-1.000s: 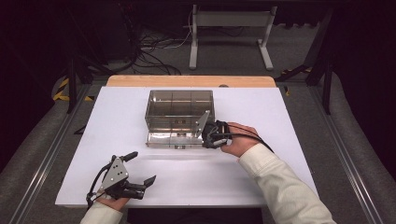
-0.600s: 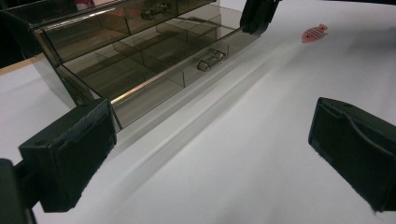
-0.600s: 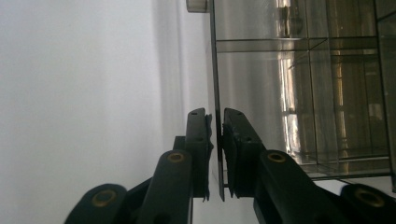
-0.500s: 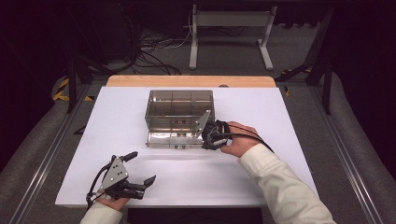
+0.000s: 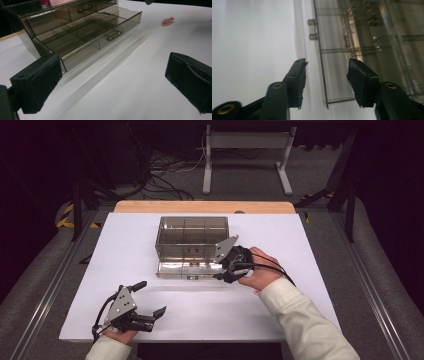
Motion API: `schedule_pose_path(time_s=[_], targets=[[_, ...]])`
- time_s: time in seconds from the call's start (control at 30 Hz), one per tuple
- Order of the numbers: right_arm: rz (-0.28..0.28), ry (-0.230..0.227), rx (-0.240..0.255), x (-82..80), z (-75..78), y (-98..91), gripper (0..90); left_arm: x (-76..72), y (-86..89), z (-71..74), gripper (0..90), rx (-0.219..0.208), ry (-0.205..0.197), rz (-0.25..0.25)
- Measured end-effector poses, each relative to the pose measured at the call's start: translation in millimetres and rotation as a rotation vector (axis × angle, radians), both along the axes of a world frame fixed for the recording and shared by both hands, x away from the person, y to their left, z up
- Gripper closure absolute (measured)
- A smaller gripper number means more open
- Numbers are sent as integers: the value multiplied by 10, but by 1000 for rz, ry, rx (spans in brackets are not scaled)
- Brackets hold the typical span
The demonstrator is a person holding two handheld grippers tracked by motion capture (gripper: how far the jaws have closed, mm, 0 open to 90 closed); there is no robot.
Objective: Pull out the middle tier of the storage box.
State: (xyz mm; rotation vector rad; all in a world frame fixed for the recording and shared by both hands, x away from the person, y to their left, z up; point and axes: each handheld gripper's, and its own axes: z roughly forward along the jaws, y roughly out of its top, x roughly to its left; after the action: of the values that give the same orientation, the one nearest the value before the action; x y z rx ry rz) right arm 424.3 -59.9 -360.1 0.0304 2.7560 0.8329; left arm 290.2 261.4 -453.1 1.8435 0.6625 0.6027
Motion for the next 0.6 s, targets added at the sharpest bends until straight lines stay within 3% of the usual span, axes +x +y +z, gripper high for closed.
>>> schedule_pose_path(time_s=[0.07,0.2,0.23,0.6], targets=[[-5,-8,53,-61,47,-64,457,6,-18,6,19,-3,-2,-4],[-16,-23,103,-129,101,-142,423,23,-30,21,19,-5,-4,-9],[-38,-22,145,-167,137,-215,366,41,-35,31,19,-11,-2,-13],[-111,-36,236,-298,153,-463,202,88,22,55,17,-17,-3,-1]])
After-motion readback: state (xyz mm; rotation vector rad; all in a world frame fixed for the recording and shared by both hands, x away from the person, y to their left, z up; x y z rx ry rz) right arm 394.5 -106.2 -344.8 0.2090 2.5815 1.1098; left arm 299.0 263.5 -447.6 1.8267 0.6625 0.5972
